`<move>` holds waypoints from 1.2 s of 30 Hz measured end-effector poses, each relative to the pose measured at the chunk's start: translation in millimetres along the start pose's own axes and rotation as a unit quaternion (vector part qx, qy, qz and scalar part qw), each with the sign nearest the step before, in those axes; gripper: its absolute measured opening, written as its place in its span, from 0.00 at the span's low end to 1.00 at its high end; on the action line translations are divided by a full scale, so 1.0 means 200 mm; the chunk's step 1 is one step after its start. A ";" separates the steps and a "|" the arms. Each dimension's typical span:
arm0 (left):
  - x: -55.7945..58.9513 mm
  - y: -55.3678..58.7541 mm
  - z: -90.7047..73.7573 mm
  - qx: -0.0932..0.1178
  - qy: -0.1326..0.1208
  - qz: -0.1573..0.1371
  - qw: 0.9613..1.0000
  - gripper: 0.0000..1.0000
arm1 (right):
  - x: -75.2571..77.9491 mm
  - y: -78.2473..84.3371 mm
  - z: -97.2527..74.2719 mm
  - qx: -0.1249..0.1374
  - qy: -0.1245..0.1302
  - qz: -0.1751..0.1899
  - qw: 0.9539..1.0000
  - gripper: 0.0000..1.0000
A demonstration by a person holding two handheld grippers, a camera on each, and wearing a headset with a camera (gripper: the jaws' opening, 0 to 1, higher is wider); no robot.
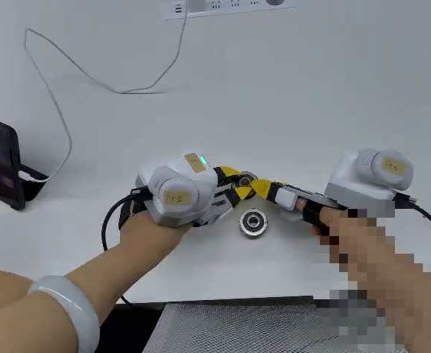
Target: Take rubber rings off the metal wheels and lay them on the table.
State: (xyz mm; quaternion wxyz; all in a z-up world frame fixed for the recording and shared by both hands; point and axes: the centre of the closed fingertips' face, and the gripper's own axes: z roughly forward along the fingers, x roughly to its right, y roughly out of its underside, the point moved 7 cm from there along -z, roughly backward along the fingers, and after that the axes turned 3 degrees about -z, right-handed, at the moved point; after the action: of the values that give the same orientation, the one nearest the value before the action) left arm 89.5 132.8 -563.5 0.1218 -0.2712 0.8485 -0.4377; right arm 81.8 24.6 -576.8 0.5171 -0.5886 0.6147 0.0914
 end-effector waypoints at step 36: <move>0.00 0.00 0.00 0.001 -0.002 -0.002 1.000 0.13 | -0.03 -0.02 -0.02 0.000 0.007 -0.057 0.998 0.01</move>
State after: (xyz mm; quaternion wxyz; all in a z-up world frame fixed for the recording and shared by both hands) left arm 89.5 133.4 -564.1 0.1231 -0.2732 0.8472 -0.4386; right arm 81.1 24.4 -567.6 0.5171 -0.6232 0.5839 0.0581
